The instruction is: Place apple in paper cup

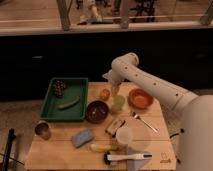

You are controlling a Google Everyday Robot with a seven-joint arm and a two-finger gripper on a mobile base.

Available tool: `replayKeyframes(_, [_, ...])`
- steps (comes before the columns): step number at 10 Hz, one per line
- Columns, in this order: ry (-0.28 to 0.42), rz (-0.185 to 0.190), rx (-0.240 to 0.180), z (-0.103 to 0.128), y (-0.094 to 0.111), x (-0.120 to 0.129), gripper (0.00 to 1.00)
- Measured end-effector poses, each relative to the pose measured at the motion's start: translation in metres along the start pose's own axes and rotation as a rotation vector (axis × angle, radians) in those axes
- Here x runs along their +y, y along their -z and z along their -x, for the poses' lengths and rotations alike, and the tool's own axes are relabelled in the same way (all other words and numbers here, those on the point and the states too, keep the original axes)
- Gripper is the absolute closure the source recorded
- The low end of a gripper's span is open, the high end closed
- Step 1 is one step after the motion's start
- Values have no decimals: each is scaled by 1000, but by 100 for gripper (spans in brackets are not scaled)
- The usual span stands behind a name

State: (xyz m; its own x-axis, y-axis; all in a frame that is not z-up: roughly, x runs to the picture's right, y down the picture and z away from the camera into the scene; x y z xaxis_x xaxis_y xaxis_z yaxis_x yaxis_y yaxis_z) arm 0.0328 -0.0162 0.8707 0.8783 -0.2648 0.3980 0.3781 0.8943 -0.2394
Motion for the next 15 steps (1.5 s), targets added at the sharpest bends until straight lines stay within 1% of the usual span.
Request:
replayKeyframes(2, [3, 1, -29, 0, -8, -7, 20])
replayKeyframes(4, [11, 3, -47, 1, -13, -13, 20])
replayKeyframes(6, [27, 16, -66, 8, -22, -20, 20])
replayKeyframes(10, [40, 31, -86, 13, -34, -24, 20])
replayKeyframes(12, [36, 43, -92, 15, -47, -20, 20])
replayKeyframes(15, [20, 51, -93, 17, -59, -12, 20])
